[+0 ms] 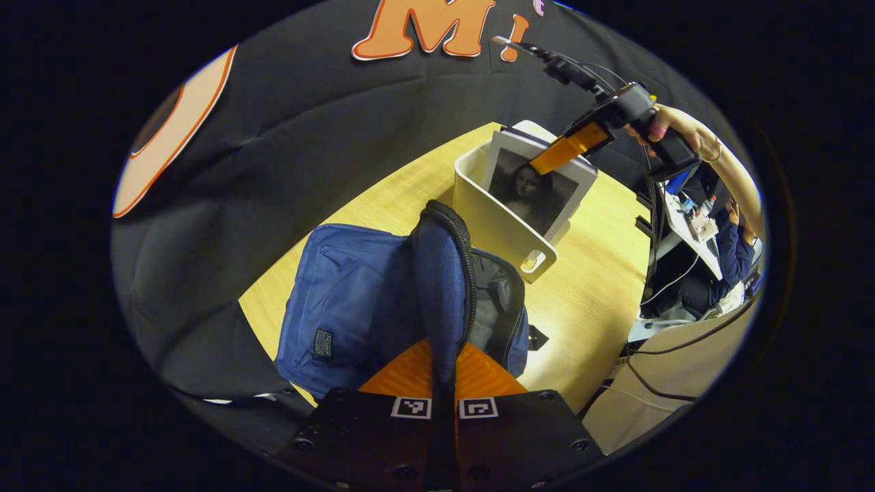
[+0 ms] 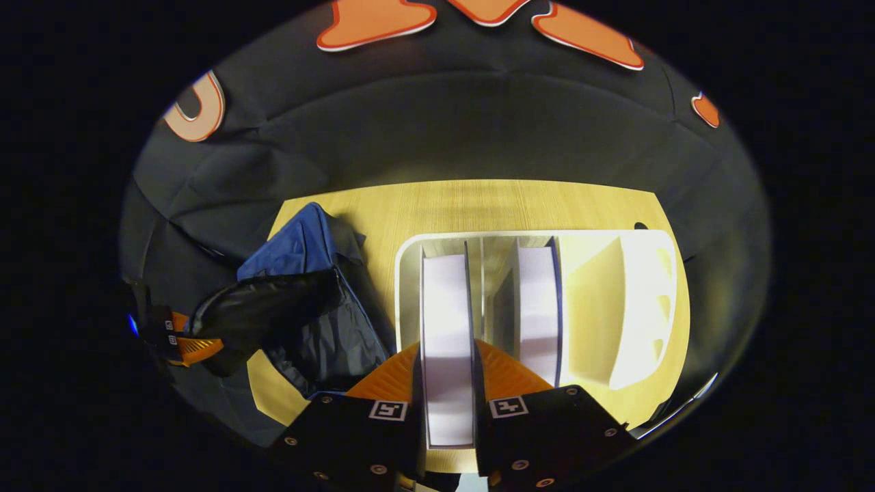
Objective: Open the schoolbag, grab two books from the bookshelf and put them into the schoolbag.
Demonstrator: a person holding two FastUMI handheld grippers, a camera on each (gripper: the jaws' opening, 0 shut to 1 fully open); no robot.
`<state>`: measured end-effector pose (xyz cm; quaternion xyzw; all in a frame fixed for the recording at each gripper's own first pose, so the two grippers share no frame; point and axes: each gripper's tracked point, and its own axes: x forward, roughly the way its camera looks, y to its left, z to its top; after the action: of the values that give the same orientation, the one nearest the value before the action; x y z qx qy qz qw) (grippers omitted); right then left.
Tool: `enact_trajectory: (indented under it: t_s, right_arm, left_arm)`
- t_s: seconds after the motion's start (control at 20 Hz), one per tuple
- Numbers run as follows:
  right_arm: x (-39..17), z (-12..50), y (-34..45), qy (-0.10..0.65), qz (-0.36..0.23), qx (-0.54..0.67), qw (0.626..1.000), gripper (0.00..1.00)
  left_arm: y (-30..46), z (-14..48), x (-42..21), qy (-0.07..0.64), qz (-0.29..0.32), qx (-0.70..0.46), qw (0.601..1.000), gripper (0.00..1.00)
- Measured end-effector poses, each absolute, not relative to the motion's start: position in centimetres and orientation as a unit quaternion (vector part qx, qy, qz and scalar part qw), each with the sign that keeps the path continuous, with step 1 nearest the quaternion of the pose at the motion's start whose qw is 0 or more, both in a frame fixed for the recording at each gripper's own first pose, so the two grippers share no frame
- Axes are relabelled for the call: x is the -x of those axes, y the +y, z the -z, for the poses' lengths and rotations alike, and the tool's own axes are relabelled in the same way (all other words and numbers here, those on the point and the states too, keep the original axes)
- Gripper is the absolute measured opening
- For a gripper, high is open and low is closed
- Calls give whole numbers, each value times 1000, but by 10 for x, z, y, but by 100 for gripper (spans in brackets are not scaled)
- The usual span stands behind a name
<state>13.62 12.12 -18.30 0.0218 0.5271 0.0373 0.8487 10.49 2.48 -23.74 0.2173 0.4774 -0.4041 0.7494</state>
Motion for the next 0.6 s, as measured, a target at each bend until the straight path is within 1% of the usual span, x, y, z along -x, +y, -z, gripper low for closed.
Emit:
enact_trajectory:
  t_s: [0.15, 0.35, 0.5, 0.6]
  right_arm:
    - [-122, 143, 111, 488, -39, -43, 871, 29]
    - [-89, 87, 90, 420, -30, -82, 903, 28]
    - [-63, 52, 80, 358, -27, -145, 922, 28]
    - [-43, 38, 86, 325, -39, -212, 921, 28]
  left_arm:
    - [22, 238, -105, 478, 403, -220, 749, 1]
    - [20, 239, -106, 479, 402, -224, 748, 0]
    - [17, 242, -104, 479, 398, -226, 749, 1]
    - [17, 243, -104, 478, 396, -228, 750, 1]
